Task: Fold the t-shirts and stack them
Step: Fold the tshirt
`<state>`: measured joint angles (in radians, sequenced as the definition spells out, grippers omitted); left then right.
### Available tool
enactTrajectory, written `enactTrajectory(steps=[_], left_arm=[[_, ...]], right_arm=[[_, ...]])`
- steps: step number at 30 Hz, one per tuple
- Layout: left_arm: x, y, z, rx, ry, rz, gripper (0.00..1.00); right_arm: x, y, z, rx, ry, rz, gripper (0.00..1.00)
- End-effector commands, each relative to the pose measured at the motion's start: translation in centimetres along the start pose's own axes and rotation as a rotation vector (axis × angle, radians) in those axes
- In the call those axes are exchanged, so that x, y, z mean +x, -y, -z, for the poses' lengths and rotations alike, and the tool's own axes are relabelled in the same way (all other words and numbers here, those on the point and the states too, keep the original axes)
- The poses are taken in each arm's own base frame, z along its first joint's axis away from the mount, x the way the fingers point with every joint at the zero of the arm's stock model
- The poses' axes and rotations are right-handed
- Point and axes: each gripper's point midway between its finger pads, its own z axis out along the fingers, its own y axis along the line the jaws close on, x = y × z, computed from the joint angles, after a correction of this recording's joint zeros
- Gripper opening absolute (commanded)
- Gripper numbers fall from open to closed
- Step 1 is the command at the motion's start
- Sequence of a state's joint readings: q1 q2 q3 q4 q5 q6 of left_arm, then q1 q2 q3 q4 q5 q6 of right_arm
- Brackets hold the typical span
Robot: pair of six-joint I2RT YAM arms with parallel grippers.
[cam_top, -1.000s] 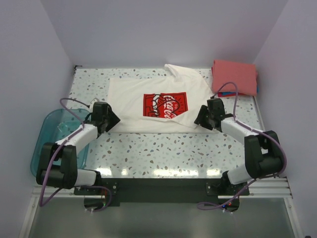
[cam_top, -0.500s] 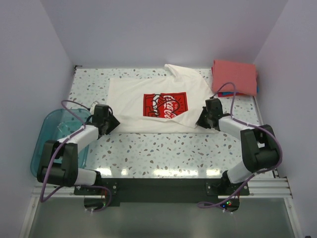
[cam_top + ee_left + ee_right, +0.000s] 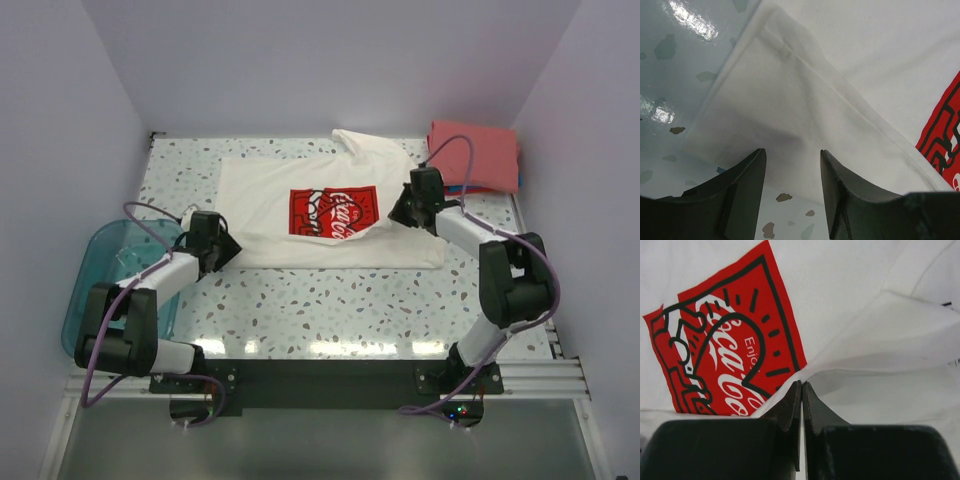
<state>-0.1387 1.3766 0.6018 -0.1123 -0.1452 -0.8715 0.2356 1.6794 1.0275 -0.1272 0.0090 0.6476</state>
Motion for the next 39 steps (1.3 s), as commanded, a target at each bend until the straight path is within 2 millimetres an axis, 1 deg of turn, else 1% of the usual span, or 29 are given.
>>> enactTrajectory(steps=[1, 6, 7, 9, 10, 12, 13, 14, 15, 16, 17, 18, 19, 21, 22, 26, 30, 32, 34, 35, 36, 37, 38, 39], left_arm=[[-1.4, 1.1, -0.1, 0.022, 0.052, -0.013, 0.52], [-1.6, 1.5, -0.1, 0.034, 0.049, -0.012, 0.52], [-1.6, 1.6, -0.1, 0.037, 0.049, -0.011, 0.52], [-1.6, 1.7, -0.2, 0.036, 0.045, -0.013, 0.52], [-1.6, 1.7, -0.2, 0.038, 0.046, -0.014, 0.52], [-1.6, 1.7, -0.3, 0.038, 0.044, -0.013, 0.52], [-1.6, 1.7, -0.3, 0.036, 0.045, -0.016, 0.52], [-1.6, 1.7, -0.3, 0.035, 0.046, -0.014, 0.52], [-1.7, 1.7, -0.3, 0.034, 0.047, -0.017, 0.52], [-1.7, 1.7, -0.3, 0.034, 0.047, -0.017, 0.53], [-1.7, 1.6, -0.2, 0.031, 0.048, -0.016, 0.54], [-1.8, 1.7, -0.2, 0.031, 0.05, -0.015, 0.55], [-1.9, 1.8, -0.1, 0.034, 0.053, -0.013, 0.57], [-1.9, 1.8, 0.0, 0.039, 0.058, -0.014, 0.6], [-1.9, 1.8, 0.0, 0.038, 0.057, -0.012, 0.61], [-1.9, 1.8, 0.0, 0.038, 0.057, -0.012, 0.62], [-2.1, 1.8, 0.3, 0.039, 0.064, -0.008, 0.63], [-2.2, 1.8, 0.4, 0.037, 0.068, -0.005, 0.63], [-2.3, 1.8, 0.4, 0.034, 0.069, -0.002, 0.63], [-2.3, 1.8, 0.4, 0.033, 0.068, -0.001, 0.63], [-2.3, 1.8, 0.4, 0.034, 0.069, 0.0, 0.63], [-2.3, 1.8, 0.4, 0.034, 0.069, -0.002, 0.63], [-2.3, 1.8, 0.4, 0.034, 0.069, -0.002, 0.63], [-2.3, 1.8, 0.4, 0.034, 0.069, -0.002, 0.63]], right_arm=[[-2.9, -1.9, -1.1, -0.016, 0.041, 0.014, 0.01], [-4.2, -3.4, -3.1, -0.038, 0.036, 0.021, 0.0], [-4.6, -3.9, -3.8, -0.041, 0.039, 0.025, 0.0], [-4.9, -4.3, -4.5, -0.044, 0.038, 0.038, 0.0], [-5.3, -4.9, -4.7, -0.053, 0.045, 0.044, 0.0], [-5.2, -5.2, -5.8, -0.056, 0.041, 0.065, 0.0], [-5.6, -6.0, -5.8, -0.068, 0.049, 0.076, 0.0], [-5.1, -5.8, -6.5, -0.06, 0.035, 0.099, 0.0], [-5.1, -6.0, -6.7, -0.062, 0.034, 0.111, 0.01], [-5.4, -6.7, -6.8, -0.073, 0.04, 0.127, 0.05], [-4.6, -6.9, -7.3, -0.082, 0.012, 0.159, 0.09], [-4.7, -7.2, -7.2, -0.091, 0.012, 0.175, 0.16], [-4.7, -7.7, -7.2, -0.105, 0.016, 0.195, 0.35], [-4.9, -8.3, -7.0, -0.13, 0.026, 0.239, 0.47], [-4.9, -8.6, -6.9, -0.142, 0.027, 0.249, 0.52], [-5.8, -8.8, -6.1, -0.135, 0.041, 0.281, 0.6], [-6.2, -8.3, -4.8, -0.11, 0.069, 0.274, 0.6], [-6.0, -8.2, -4.4, -0.107, 0.062, 0.268, 0.58], [-5.7, -8.9, -4.5, -0.117, 0.06, 0.278, 0.56], [-4.9, -8.8, -5.1, -0.105, 0.031, 0.295, 0.56], [-4.3, -9.3, -5.2, -0.092, 0.028, 0.317, 0.56], [-4.8, -9.4, -5.2, -0.06, 0.047, 0.327, 0.56], [-4.1, -9.2, -6.0, -0.038, 0.035, 0.337, 0.55], [-4.2, -10.1, -6.0, -0.036, 0.044, 0.343, 0.54]])
